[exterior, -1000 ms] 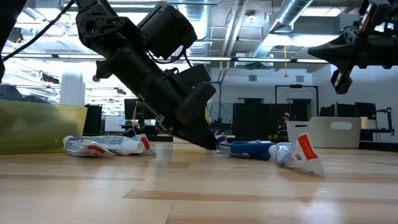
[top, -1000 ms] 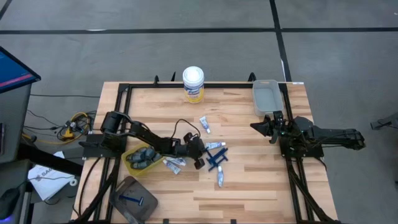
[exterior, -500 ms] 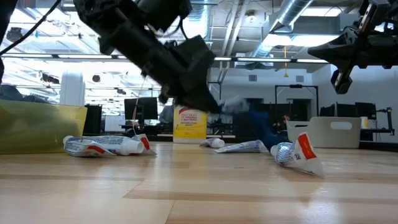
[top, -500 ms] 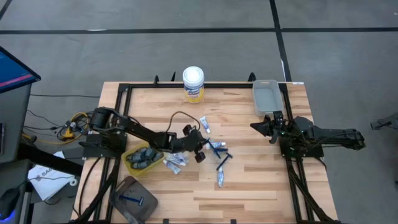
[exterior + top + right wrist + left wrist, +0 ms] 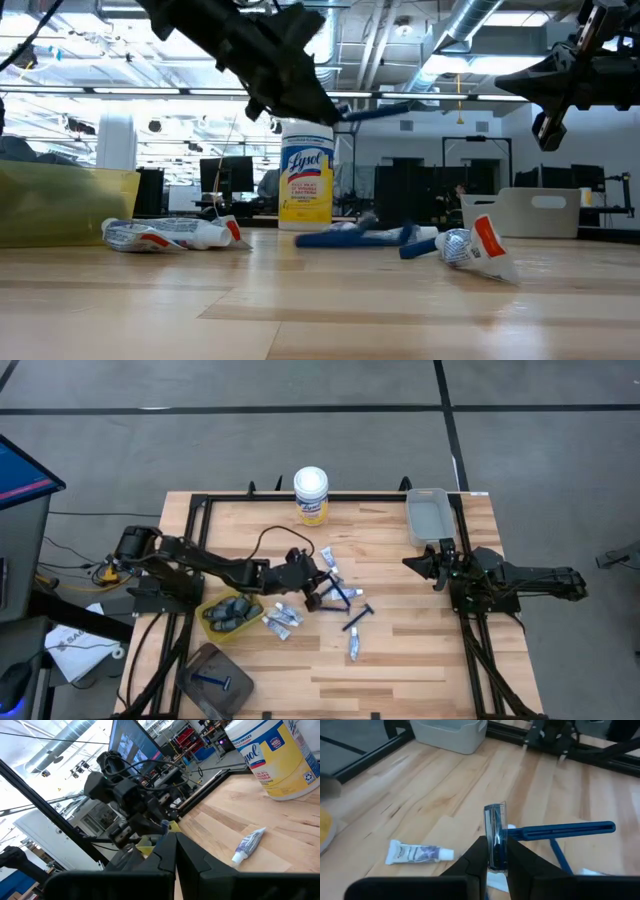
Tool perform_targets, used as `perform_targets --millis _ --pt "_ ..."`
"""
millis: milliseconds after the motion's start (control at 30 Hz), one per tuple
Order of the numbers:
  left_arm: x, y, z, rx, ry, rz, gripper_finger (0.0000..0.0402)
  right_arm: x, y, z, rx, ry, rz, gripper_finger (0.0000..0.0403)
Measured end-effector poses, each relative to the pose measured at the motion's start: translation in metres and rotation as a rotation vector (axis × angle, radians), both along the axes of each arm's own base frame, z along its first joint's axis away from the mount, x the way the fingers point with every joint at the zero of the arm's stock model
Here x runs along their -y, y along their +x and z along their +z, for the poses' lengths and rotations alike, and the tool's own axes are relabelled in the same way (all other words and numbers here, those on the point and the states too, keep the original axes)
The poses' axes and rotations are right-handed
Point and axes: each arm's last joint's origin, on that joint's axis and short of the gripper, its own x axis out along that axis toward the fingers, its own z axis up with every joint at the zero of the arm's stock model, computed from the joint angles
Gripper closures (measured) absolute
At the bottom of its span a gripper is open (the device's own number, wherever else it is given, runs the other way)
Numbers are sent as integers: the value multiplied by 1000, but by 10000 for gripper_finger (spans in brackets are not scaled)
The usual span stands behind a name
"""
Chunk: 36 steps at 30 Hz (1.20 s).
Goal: Pick & Place Travel size toiletries
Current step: Put the dark blue razor into the black bin
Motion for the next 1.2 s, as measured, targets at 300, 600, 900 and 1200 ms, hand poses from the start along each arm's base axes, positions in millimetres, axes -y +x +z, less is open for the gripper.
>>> perform_targets --millis 300,600,900,1200 --pt "6 -3 1 -20 -132 -119 362 0 0 0 0 0 0 403" --pt "57 -29 19 -105 -375 -534 362 0 0 0 0 0 0 403" --pt "97 -97 60 -186 -462 -576 366 0 0 0 1 0 0 403" --pt "134 -155 66 -353 -543 -646 362 0 0 0 1 0 0 403"
